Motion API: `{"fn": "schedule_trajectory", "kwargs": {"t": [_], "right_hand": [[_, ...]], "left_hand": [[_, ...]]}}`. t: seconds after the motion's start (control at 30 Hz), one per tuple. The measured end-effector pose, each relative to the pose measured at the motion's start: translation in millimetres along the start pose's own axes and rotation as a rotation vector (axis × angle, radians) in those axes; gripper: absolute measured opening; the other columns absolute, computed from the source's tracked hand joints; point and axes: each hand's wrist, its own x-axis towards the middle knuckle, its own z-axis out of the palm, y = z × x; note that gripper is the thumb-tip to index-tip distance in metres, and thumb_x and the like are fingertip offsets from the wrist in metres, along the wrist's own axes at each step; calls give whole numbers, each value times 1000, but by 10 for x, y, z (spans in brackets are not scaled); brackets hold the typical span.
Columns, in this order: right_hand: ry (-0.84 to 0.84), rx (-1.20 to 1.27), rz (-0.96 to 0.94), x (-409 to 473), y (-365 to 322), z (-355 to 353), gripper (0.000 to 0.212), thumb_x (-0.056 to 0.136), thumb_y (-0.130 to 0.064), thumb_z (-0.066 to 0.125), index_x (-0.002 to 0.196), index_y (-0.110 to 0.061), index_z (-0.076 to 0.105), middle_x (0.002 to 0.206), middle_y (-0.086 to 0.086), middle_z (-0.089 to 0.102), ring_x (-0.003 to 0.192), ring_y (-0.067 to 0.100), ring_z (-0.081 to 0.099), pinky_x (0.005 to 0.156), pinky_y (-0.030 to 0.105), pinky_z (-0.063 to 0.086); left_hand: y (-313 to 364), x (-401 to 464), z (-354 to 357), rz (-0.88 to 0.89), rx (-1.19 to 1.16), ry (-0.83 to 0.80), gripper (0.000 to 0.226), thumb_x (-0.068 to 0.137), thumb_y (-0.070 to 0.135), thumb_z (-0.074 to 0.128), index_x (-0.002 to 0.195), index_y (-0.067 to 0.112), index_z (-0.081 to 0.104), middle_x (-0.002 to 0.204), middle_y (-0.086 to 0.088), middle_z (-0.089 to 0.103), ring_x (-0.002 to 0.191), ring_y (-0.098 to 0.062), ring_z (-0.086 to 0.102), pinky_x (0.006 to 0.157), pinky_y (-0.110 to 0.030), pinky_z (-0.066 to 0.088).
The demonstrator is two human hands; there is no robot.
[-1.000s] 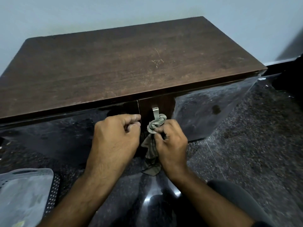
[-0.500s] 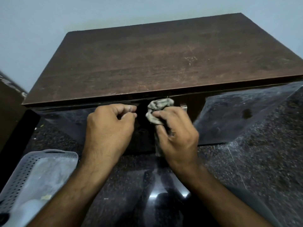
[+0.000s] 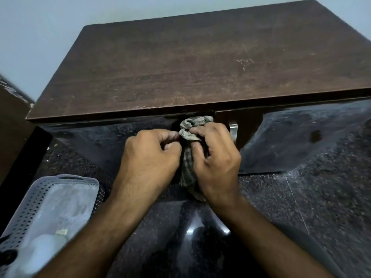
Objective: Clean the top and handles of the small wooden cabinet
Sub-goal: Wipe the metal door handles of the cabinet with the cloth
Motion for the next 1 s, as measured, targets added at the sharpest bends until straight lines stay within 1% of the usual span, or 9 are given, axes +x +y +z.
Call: {"fn": "schedule_trajectory", "kwargs": {"t": [0.13,0.23,0.4,0.5,0.57,0.63,0.77,0.9,1.0], "right_hand": [[-79,15,70,-217,13,25,22,81,19,62,97,6,67,97,17,63,93,27,62,87,33,51],[-95,24,100,-278,87,50,22,77,22,64,91,4,66,91,14,61,87,20,59,81,22,48],[-157,50,233,-234,109,41,15,77,15,69,80,1,65,86,9,60,77,16,57,71,22,49],[-85,115,158,-191,61,6,15,79,15,67,85,2,67,89,11,62,83,17,59,78,16,48],[-22,138,127,-149,61,19,15,78,15,66,86,2,66,89,11,63,84,17,59,80,13,45],[-2,139,146,-156,76,41,16,76,16,67,83,2,65,87,11,62,83,18,59,80,12,44],[-94,144,240,-208,141,79,18,73,18,67,74,1,61,83,10,59,77,18,57,71,21,48],[-116,110,286,-198,156,67,19,73,16,68,72,-2,62,83,7,58,74,12,53,66,12,41],[-50,139,238,-153,35,-3,17,75,16,66,79,-1,65,87,8,61,81,9,56,74,7,42]], "left_hand": [[-15,-18,29,15,30,-15,24,84,20,63,102,30,76,73,28,64,66,30,50,53,9,30],[1,-24,64,18,56,-40,24,87,21,63,106,29,75,93,24,68,66,27,50,56,11,29],[72,-50,82,-12,35,-9,23,85,20,61,97,29,78,83,19,72,65,18,57,49,7,32],[81,-58,61,-27,17,19,21,82,20,61,91,32,77,73,18,71,69,20,59,46,3,35],[64,-39,37,-27,-3,66,21,80,23,60,89,34,77,71,16,72,64,12,64,49,-1,42],[69,-37,27,-24,-27,79,25,77,26,55,87,35,77,72,17,74,64,5,68,60,-16,55],[141,-80,50,-23,-22,49,26,80,21,55,74,37,75,64,18,71,56,-5,68,60,-32,61],[154,-100,69,-36,-1,12,24,81,24,57,72,38,74,63,22,70,54,-2,67,59,-31,61],[159,-117,47,19,-34,12,25,79,23,57,77,40,76,68,24,71,60,3,67,63,-24,59]]}}
